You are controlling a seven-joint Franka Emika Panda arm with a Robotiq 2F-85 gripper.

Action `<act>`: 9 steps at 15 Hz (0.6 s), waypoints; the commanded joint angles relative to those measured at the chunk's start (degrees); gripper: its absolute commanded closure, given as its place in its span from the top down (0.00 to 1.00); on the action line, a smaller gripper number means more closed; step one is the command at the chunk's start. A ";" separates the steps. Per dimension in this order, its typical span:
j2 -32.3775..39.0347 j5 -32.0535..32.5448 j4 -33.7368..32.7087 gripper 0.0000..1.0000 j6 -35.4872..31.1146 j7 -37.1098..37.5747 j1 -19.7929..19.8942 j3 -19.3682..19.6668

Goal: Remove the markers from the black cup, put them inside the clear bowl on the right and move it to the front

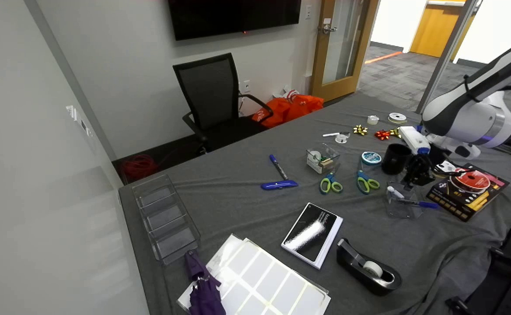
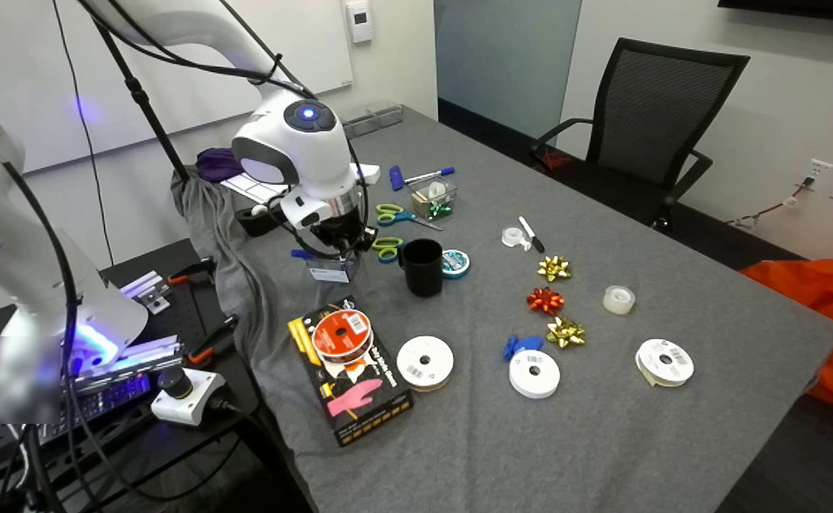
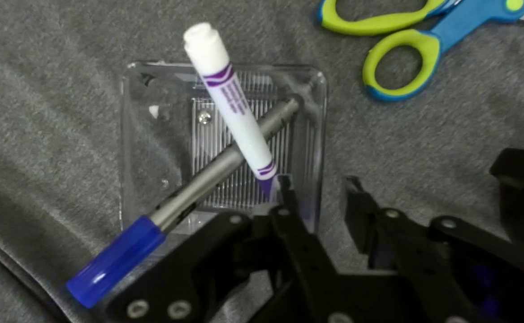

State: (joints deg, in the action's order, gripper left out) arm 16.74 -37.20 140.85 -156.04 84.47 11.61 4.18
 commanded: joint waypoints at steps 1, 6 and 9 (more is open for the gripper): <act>-1.30 -2.46 1.21 0.64 -0.95 -3.23 -0.85 0.79; -3.49 -1.08 1.48 0.98 1.53 -2.38 -0.77 2.25; -5.71 1.97 1.85 1.00 2.27 -1.67 -0.95 4.37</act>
State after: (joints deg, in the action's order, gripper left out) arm 15.03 -37.26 140.93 -155.83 83.64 11.38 6.00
